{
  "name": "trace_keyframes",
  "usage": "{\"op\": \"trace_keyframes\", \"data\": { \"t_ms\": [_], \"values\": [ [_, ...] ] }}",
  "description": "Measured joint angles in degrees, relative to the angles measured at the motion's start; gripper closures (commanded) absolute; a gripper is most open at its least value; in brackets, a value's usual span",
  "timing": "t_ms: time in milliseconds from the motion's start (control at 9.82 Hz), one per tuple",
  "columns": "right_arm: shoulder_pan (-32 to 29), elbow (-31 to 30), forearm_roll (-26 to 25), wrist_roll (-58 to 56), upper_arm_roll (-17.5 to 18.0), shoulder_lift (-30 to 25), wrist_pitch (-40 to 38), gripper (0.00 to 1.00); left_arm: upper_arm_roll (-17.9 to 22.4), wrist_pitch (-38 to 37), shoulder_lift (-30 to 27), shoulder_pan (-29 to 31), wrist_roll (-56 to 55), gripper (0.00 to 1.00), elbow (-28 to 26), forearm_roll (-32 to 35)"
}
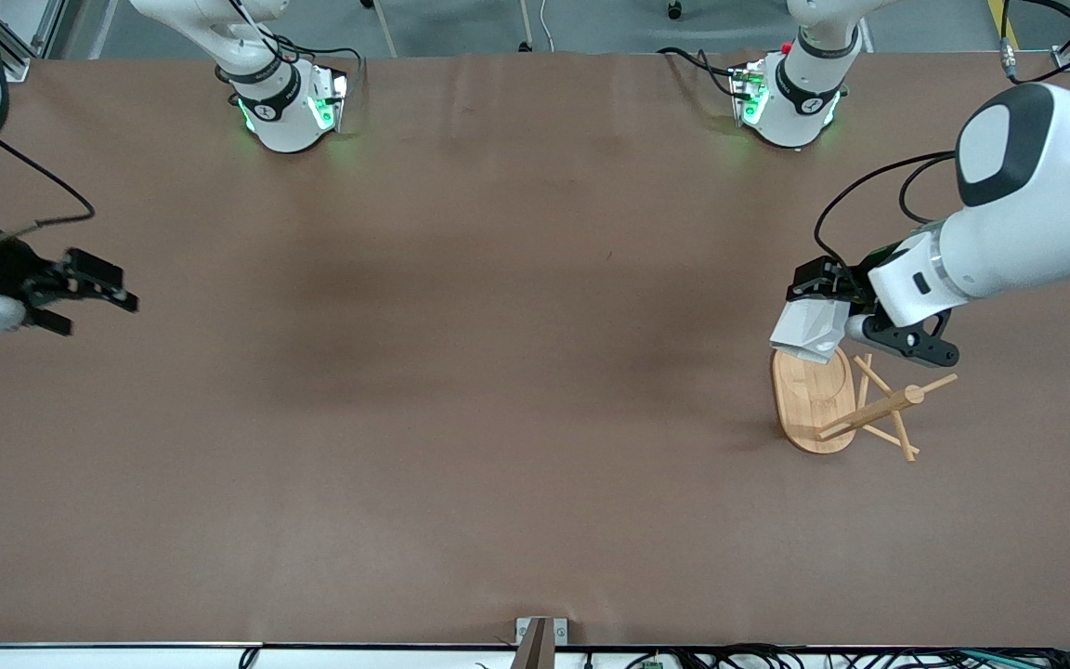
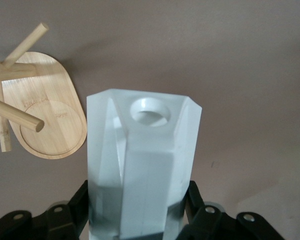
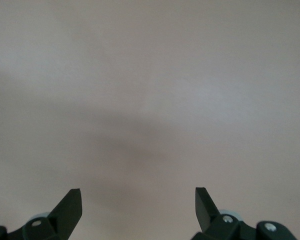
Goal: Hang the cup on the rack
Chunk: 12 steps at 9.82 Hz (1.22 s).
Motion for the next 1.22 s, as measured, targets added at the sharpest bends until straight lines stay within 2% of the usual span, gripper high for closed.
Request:
{"op": "trace_keyframes", "data": {
  "t_ms": [305, 407, 814, 1120, 1222],
  "values": [
    [0.2, 9.5, -7.2, 8.8, 0.4, -1.0, -12.3, 0.0, -0.2, 0.3, 3.0, -0.2, 0.0, 0.99, 0.0, 3.1],
    [0.3, 11.4, -8.1, 11.4, 0.9, -1.3, -15.3, 0.0, -0.2, 0.6, 3.6, -0.2, 0.2, 0.99, 0.0, 3.3],
    [0.3, 12.0, -8.2, 13.5, 1.4, -3.9, -17.9, 0.0, -0.2, 0.8, 4.1, 0.0, 1.9, 0.99, 0.2, 4.4],
    [0.1, 11.9, -8.2, 6.5, 0.9, -3.3, -17.9, 0.02, 0.0, 0.8, 5.1, 0.2, 3.7, 0.99, 0.1, 5.4],
    [-0.1, 11.9, -8.1, 7.6, 0.8, -3.2, -17.9, 0.02, 0.0, 0.8, 5.5, 0.3, 4.1, 0.99, 0.1, 6.3]
  ]
}}
